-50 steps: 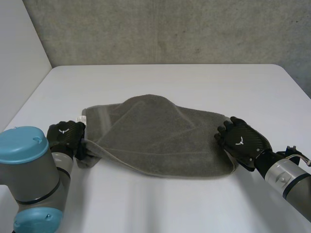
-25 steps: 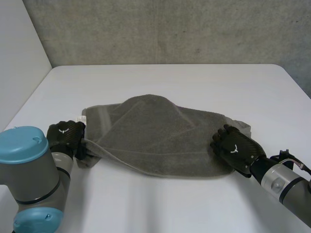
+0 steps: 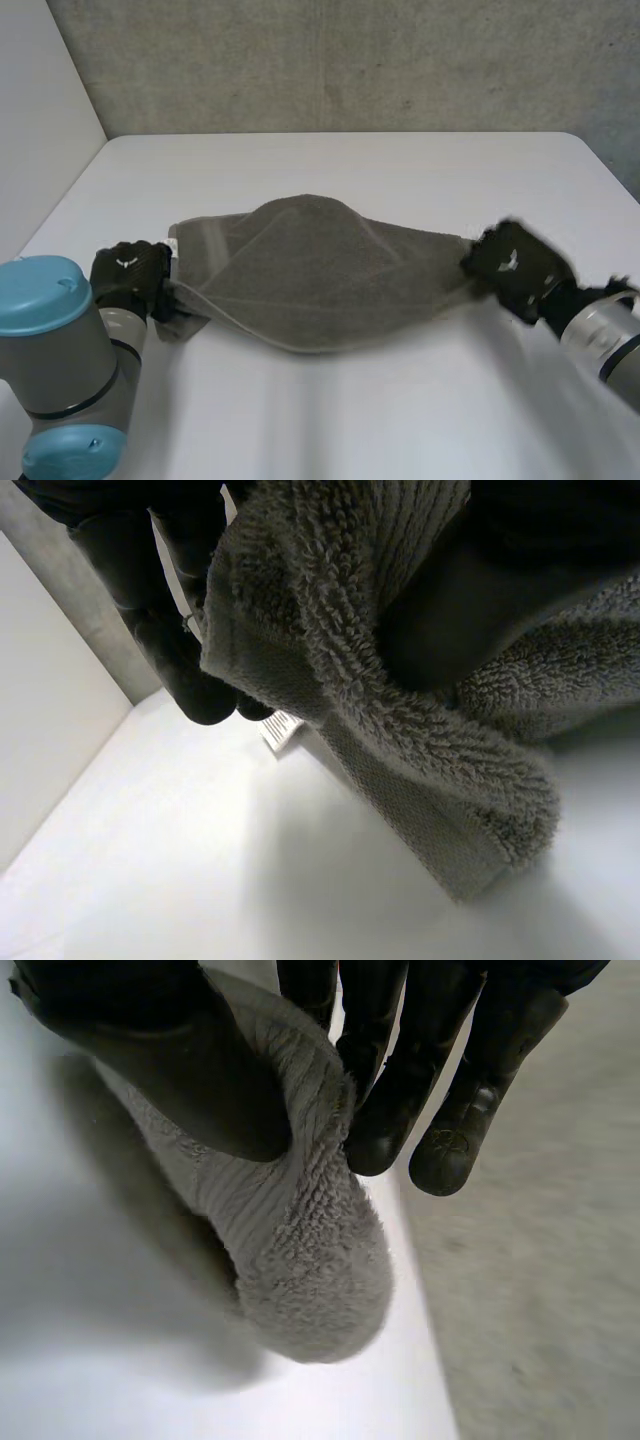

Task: Fold the towel.

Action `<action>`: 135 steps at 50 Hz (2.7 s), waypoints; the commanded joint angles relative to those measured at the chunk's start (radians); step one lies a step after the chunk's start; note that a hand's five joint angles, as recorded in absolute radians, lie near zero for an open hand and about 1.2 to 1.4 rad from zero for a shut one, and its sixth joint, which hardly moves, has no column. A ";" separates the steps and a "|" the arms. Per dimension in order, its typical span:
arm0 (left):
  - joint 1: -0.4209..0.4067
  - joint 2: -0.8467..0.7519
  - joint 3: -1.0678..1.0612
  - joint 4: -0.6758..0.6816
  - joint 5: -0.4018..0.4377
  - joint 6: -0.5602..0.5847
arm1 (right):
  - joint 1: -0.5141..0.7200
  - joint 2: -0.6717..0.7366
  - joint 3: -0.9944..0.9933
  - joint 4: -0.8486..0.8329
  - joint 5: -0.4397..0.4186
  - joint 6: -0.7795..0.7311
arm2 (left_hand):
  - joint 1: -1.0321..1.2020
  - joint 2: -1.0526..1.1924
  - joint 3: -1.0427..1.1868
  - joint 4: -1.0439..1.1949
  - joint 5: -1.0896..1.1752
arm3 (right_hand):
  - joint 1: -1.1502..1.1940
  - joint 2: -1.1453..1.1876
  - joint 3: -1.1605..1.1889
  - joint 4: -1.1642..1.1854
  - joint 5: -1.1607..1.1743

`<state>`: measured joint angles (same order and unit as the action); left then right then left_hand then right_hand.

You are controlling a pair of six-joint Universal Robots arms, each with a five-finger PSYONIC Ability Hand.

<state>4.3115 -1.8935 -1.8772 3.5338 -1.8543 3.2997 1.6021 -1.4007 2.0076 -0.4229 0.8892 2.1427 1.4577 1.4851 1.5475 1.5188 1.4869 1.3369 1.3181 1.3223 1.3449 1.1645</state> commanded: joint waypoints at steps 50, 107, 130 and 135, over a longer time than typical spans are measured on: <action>-0.004 -0.325 1.494 -0.336 0.009 -0.093 | 0.205 0.223 -1.132 0.100 0.525 0.532 | -0.061 -0.089 -0.151 -0.123 -0.265 | 0.059 0.078 0.074 0.051 0.057; 0.128 0.395 -0.143 -0.165 0.274 -0.143 | -0.106 -0.181 -0.217 0.738 0.180 0.131 | -0.061 -0.089 -0.151 -0.123 -0.265 | 0.059 0.078 0.074 0.051 0.057; 0.119 -0.359 0.565 -0.208 0.268 -0.137 | 0.144 0.582 -1.000 0.679 0.478 0.108 | -0.061 -0.089 -0.151 -0.123 -0.265 | 0.059 0.078 0.074 0.051 0.057; 0.109 -0.528 0.806 -0.275 0.241 -0.137 | 0.173 0.763 -1.247 0.674 0.537 0.137 | -0.061 -0.089 -0.151 -0.123 -0.265 | 0.059 0.078 0.074 0.051 0.057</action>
<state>4.4318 -2.2287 -1.3463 3.3335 -1.5776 3.1630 1.7445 -0.8191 1.0050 0.2540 1.3667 2.2552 1.4622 1.4851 1.5514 1.5188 1.4867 1.3376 1.3334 1.3387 1.3475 1.1777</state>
